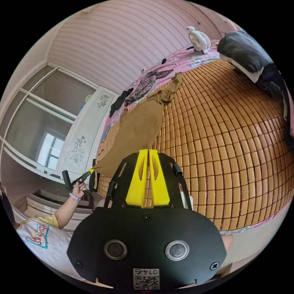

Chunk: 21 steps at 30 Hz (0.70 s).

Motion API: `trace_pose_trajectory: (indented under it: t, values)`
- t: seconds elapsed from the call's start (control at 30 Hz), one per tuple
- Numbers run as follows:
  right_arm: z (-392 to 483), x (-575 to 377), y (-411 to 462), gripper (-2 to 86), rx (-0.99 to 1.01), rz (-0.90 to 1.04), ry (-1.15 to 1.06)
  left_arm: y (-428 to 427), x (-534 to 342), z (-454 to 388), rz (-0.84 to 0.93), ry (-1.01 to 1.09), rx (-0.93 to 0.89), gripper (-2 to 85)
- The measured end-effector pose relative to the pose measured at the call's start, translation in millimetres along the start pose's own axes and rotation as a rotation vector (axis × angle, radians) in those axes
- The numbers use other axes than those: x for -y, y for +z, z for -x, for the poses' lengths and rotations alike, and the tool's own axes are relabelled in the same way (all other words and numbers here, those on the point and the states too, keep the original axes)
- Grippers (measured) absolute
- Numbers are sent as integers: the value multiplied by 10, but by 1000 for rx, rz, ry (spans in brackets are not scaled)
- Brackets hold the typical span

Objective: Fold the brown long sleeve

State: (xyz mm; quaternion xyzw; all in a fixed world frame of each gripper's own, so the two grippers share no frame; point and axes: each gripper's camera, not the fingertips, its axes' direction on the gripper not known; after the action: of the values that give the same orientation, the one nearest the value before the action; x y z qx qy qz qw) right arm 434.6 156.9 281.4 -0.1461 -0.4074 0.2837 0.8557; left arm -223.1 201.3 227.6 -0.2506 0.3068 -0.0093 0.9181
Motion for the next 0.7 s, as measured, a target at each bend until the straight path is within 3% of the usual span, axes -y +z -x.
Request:
trace_pose_trajectory:
  t: [0.23, 0.7]
  values:
    - [-357, -280, 434, -1, -204, 172, 33, 379, -116, 228, 167, -82, 5, -10]
    - [-696, -498, 427, -1, -183, 161, 132, 495, 46, 287, 365, -64, 103, -10]
